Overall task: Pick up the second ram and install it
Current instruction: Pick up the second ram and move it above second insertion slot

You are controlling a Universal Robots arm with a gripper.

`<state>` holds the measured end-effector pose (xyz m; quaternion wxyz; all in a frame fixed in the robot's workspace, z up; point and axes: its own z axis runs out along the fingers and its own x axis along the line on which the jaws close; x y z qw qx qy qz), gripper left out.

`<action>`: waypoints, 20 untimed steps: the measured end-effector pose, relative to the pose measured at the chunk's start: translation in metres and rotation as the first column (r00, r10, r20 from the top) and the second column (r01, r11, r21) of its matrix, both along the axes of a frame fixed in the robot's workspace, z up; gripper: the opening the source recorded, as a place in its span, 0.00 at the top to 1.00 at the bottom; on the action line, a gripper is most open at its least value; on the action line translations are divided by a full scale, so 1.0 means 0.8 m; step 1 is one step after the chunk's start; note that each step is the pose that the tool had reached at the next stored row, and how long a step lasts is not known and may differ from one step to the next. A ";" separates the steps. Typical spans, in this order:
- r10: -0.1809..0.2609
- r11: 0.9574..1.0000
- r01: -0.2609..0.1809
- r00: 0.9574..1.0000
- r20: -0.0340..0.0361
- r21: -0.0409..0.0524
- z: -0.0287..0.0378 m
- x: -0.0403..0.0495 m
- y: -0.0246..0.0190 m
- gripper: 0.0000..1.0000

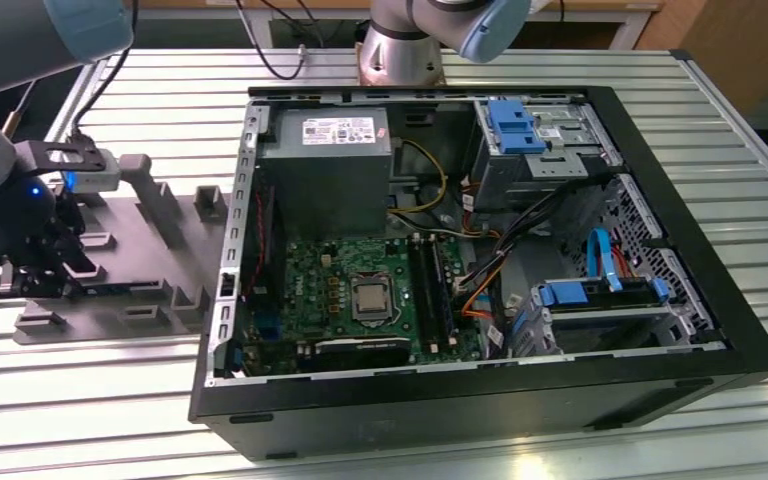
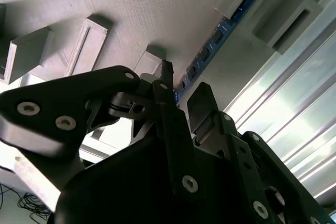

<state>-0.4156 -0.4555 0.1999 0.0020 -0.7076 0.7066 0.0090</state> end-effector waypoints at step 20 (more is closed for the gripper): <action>0.000 1.000 0.000 1.000 0.026 -0.013 -0.0129 0.001 0.0001 0.69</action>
